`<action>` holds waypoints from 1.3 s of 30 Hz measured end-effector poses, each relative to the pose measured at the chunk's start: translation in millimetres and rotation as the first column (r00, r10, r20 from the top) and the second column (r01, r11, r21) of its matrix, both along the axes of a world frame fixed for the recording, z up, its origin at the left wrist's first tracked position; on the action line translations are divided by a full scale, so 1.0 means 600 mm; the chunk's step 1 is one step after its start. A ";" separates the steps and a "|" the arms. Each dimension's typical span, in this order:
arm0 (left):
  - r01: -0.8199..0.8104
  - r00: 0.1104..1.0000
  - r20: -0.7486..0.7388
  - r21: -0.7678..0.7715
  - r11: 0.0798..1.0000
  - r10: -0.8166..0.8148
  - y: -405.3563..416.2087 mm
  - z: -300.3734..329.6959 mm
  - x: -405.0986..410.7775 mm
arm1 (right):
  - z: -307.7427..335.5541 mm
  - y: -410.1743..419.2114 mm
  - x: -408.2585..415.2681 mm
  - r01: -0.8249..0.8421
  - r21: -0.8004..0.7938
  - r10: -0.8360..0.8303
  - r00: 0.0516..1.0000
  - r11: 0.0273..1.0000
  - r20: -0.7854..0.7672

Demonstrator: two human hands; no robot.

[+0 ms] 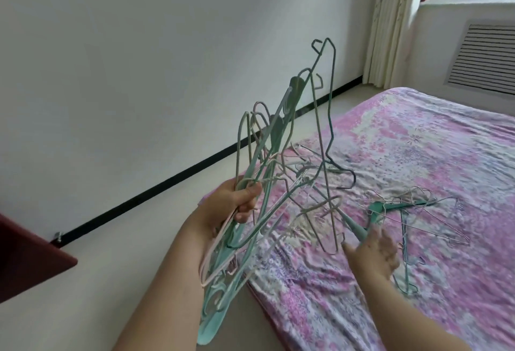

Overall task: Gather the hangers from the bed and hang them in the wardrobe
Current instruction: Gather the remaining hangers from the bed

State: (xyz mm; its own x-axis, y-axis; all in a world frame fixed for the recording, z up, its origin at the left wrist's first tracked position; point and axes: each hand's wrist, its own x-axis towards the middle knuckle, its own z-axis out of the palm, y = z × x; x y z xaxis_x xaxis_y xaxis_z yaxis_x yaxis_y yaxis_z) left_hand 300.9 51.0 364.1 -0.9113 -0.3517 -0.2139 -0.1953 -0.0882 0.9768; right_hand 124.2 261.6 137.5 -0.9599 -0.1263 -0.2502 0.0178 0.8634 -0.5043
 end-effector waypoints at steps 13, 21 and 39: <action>-0.149 0.989 0.024 0.075 0.986 0.148 -0.068 -0.028 0.416 | 0.002 -0.139 0.385 -0.324 -0.380 0.434 0.864 0.866 0.254; -0.342 0.935 0.143 0.131 0.930 0.324 -0.088 -0.056 0.654 | -0.003 -0.144 0.538 -0.659 -0.160 0.664 0.747 0.735 -0.024; -0.700 0.713 0.276 0.217 0.680 0.645 0.083 -0.095 0.883 | 0.094 -0.119 0.581 -0.888 0.445 0.981 0.032 0.115 -0.190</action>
State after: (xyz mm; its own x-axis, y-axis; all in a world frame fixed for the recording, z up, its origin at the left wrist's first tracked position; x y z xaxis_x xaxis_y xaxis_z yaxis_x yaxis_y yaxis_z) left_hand 830.8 101.0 307.1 -0.3933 -0.7525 -0.5282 -0.1238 -0.5259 0.8415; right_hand 472.9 190.3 193.9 -0.0327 -0.9952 -0.0926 -0.9974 0.0384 -0.0607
